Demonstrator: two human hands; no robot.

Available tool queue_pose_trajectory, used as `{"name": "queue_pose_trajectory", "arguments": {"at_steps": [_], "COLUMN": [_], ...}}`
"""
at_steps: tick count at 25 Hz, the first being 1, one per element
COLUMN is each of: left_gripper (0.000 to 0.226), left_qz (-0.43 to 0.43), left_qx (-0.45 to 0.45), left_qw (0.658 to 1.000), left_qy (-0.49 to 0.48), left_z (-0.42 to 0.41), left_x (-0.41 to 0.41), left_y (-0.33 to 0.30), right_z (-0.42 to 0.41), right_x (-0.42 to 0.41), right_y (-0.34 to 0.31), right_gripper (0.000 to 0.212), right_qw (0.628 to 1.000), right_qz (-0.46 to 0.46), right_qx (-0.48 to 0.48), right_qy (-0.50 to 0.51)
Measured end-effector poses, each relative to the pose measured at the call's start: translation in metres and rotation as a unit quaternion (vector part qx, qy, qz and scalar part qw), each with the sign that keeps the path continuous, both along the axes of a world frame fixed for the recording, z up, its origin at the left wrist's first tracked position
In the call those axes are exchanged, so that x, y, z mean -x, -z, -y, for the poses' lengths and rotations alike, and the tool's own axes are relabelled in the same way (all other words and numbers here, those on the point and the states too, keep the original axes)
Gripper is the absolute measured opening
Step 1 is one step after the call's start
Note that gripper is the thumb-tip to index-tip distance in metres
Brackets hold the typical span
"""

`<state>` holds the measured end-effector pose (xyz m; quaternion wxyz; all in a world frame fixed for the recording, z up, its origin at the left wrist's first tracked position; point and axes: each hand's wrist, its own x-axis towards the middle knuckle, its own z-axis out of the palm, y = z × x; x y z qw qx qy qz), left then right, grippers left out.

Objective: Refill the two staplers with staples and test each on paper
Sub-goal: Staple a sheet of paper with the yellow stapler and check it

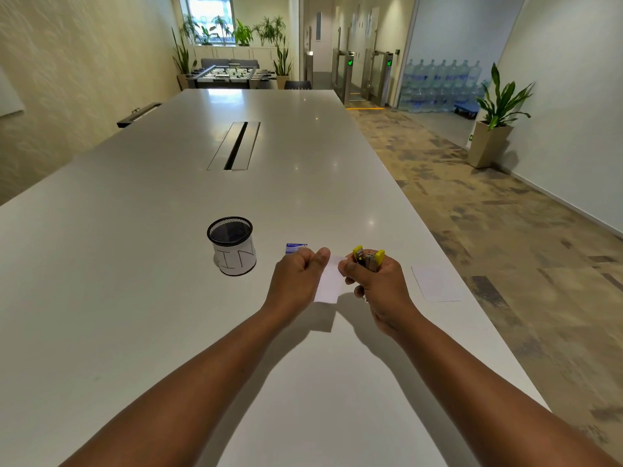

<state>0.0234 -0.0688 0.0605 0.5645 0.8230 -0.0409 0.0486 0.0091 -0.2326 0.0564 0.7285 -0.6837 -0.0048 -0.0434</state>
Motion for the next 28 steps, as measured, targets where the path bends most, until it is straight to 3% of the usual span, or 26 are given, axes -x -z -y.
{"name": "queue_pose_trajectory", "arguments": {"at_steps": [4, 8, 11, 15, 17, 21, 25, 28], "left_gripper": [0.071, 0.03, 0.031, 0.064, 0.065, 0.03, 0.033, 0.044], "left_qz": [0.003, -0.073, -0.027, 0.041, 0.033, -0.026, 0.002, 0.016], "left_qx": [0.003, 0.061, -0.033, -0.112, -0.078, 0.033, -0.064, -0.072], "left_qw": [1.0, 0.988, 0.995, 0.993, 0.996, 0.996, 0.998, 0.997], "left_qy": [0.021, 0.122, 0.089, 0.012, 0.011, 0.083, 0.016, -0.036], "left_z": [-0.005, -0.016, -0.016, -0.018, -0.023, -0.029, -0.031, -0.031], "left_x": [-0.002, -0.005, -0.004, -0.002, -0.003, -0.005, -0.006, -0.007], "left_y": [0.004, 0.012, 0.015, 0.02, 0.019, 0.015, 0.013, 0.011], "right_z": [-0.004, 0.0, -0.002, -0.005, -0.005, -0.001, 0.002, 0.001], "right_x": [0.0, -0.003, -0.004, -0.004, -0.003, -0.007, -0.007, -0.004], "right_y": [0.005, 0.002, 0.003, 0.005, 0.005, 0.005, 0.005, 0.006], "right_gripper": [0.007, 0.011, 0.011, 0.007, 0.006, 0.007, 0.008, 0.008], "right_qw": [1.0, 0.997, 0.997, 0.997, 0.996, 0.993, 0.995, 0.996], "right_qz": [-0.008, -0.013, -0.018, -0.039, -0.05, -0.061, -0.062, -0.065], "right_qx": [-0.005, -0.022, -0.021, -0.033, -0.034, -0.051, -0.038, -0.03], "right_qy": [0.022, 0.067, 0.066, 0.064, 0.06, 0.083, 0.066, 0.048]}}
